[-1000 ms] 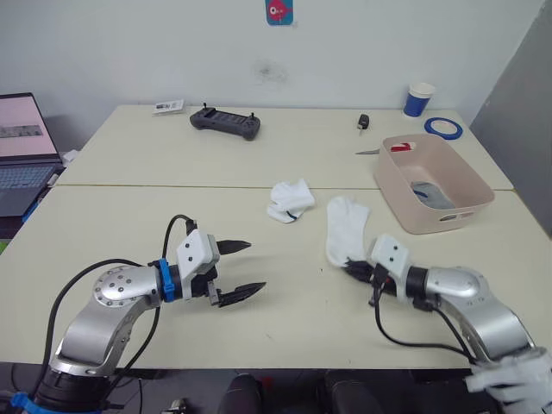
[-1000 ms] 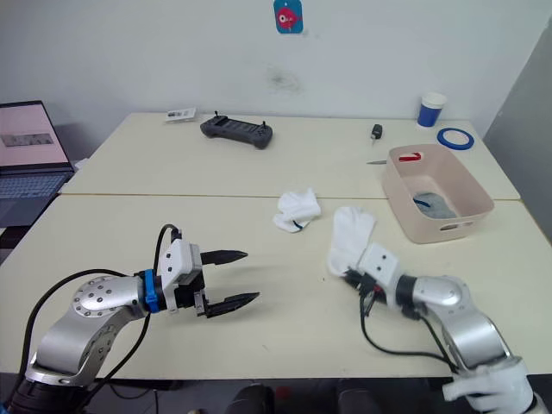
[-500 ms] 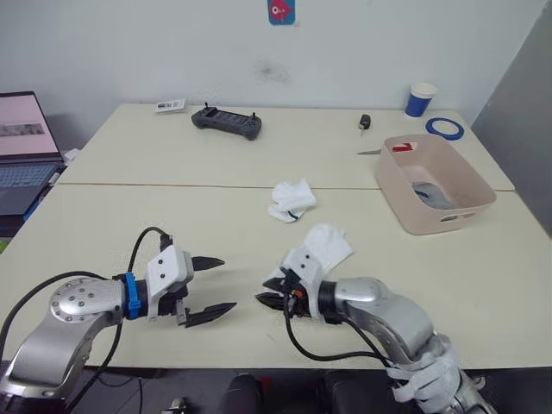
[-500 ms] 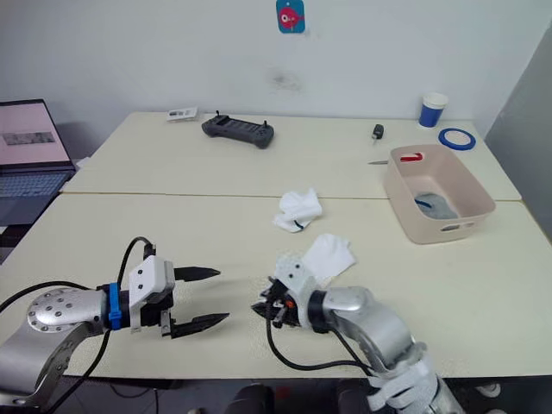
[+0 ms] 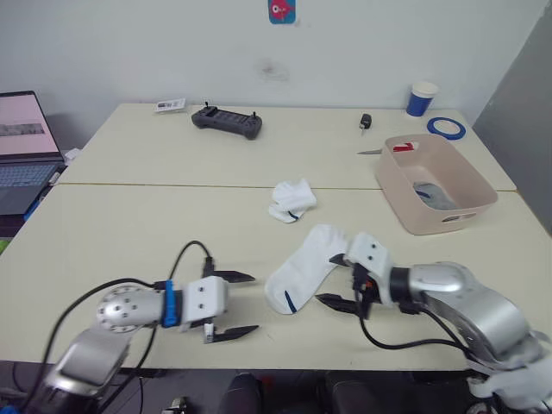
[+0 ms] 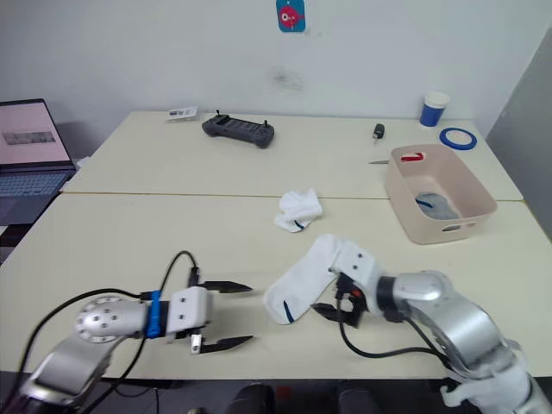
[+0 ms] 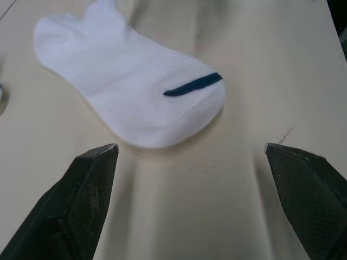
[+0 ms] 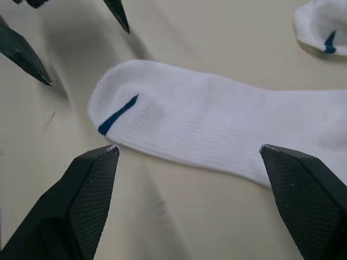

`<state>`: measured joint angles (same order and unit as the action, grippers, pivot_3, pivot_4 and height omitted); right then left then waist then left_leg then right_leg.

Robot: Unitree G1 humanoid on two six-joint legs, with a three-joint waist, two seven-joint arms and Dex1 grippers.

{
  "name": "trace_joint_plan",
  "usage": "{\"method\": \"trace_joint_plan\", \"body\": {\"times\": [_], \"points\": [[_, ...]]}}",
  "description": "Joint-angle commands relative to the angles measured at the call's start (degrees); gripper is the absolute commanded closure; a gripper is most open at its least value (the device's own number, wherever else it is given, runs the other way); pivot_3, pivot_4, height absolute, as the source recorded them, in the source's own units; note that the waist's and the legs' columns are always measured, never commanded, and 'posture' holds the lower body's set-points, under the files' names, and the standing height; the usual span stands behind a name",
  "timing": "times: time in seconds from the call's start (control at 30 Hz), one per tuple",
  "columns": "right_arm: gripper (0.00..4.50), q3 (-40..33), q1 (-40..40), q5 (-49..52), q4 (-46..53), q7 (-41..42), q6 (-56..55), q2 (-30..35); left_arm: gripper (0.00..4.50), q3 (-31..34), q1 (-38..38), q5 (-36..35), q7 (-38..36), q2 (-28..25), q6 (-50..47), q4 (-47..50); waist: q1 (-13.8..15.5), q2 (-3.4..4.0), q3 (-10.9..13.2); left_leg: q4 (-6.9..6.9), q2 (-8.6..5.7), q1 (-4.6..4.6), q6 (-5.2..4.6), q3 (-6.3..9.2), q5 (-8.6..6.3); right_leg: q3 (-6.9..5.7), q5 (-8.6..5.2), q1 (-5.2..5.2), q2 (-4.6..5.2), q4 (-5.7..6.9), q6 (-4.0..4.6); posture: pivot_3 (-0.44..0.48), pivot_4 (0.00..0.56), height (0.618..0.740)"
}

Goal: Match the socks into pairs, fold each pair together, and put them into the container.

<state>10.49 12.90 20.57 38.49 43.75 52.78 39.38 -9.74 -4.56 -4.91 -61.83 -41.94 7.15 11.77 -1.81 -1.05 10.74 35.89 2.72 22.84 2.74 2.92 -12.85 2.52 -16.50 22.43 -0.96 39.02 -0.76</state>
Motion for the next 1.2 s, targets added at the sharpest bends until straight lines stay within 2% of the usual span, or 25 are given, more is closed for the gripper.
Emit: {"method": "trace_joint_plan", "body": {"times": [0.03,0.07,0.17,0.43,0.5,0.6,0.83,0.93,1.03,1.13,1.2], "points": [[0.04,-3.0,-1.8,0.8,3.3,-1.2,-1.5,0.6,0.0,-3.8,-4.1,5.2,2.2,2.8,7.3,-5.3,-0.1,0.0,0.0,0.0,0.0,0.01,0.0,0.01,0.0,-0.01,0.0,0.0,0.0,0.01,0.0,0.0,0.15,0.74],[0.04,-3.0,-2.3,0.2,3.4,-2.1,-1.8,0.7,0.0,-4.7,-5.3,6.1,2.4,3.6,8.9,-7.2,-0.1,-0.01,0.0,0.0,-0.01,0.0,0.0,0.0,0.0,0.0,0.01,-0.02,0.01,0.01,-0.01,0.0,0.15,0.74],[0.0,-3.5,-3.3,-0.5,3.5,-3.4,-2.7,1.4,0.61,-7.1,-7.8,8.5,2.4,4.7,13.7,-11.8,-0.1,-0.01,0.0,0.05,-0.04,0.01,0.0,-0.03,0.0,0.03,0.03,-0.03,0.01,0.0,-0.06,0.0,0.15,0.74],[0.0,-4.1,-4.2,-3.2,0.9,-4.1,-8.0,3.5,3.04,-9.4,-10.6,9.1,2.4,4.9,23.5,-17.9,0.1,-0.01,0.0,0.11,-0.1,-0.03,0.0,-0.04,0.0,0.03,0.1,-0.12,0.09,-0.02,-0.18,0.0,0.15,0.74],[0.0,-3.9,-4.5,-4.6,-0.4,-3.5,-10.9,4.4,3.78,-9.0,-9.6,7.2,1.8,4.5,25.4,-18.3,0.1,-0.01,0.0,0.1,-0.1,-0.02,0.0,-0.04,0.0,0.03,0.1,-0.11,0.09,-0.02,-0.18,0.0,0.15,0.74],[0.0,-3.1,-5.1,-7.2,-2.8,-2.0,-16.9,6.2,4.47,-7.4,-6.9,4.9,1.3,2.4,28.0,-18.6,-0.1,-0.01,0.0,0.09,-0.08,-0.01,0.0,-0.04,0.0,0.03,0.1,-0.11,0.09,-0.04,-0.17,0.0,0.15,0.74],[0.0,0.5,-3.5,-13.8,-9.9,1.9,-34.9,6.6,4.47,-2.0,-1.1,-1.1,0.1,-3.9,35.2,-23.8,-0.4,0.0,0.0,-0.06,0.04,-0.14,-0.01,-0.02,-0.01,0.0,0.02,-0.09,0.01,0.0,-0.04,0.0,0.15,0.74],[0.0,6.0,0.5,-21.4,-16.6,4.0,-47.5,6.8,4.47,-0.8,-1.3,-2.9,-0.1,-4.0,38.9,-27.2,-0.3,0.02,0.0,-0.02,0.0,-0.18,-0.01,-0.09,0.0,0.02,0.02,-0.11,0.05,0.01,-0.03,0.0,0.15,0.74],[0.0,9.8,5.3,-26.5,-24.2,4.6,-55.3,5.0,4.47,-0.8,-2.1,-3.2,-0.5,-3.5,41.5,-29.6,-0.2,0.02,0.0,0.01,-0.02,-0.17,-0.01,-0.17,0.0,0.06,0.03,-0.12,0.08,0.0,-0.03,0.0,0.15,0.74],[0.0,12.1,9.9,-29.8,-31.4,4.5,-59.9,2.2,4.47,-1.1,-2.6,-3.4,-0.3,-3.0,42.6,-30.1,-0.1,0.04,0.0,0.02,-0.01,-0.18,-0.01,-0.17,0.0,0.07,0.06,-0.11,0.05,0.02,-0.05,0.0,0.15,0.74],[0.0,12.0,11.2,-29.4,-33.4,5.1,-60.4,0.7,4.47,-1.4,-2.2,-4.5,-0.7,-3.1,39.8,-28.9,0.1,0.04,0.0,0.0,-0.01,-0.17,-0.01,-0.15,0.0,0.05,0.05,-0.11,0.04,0.03,-0.05,0.0,0.15,0.74]]}}
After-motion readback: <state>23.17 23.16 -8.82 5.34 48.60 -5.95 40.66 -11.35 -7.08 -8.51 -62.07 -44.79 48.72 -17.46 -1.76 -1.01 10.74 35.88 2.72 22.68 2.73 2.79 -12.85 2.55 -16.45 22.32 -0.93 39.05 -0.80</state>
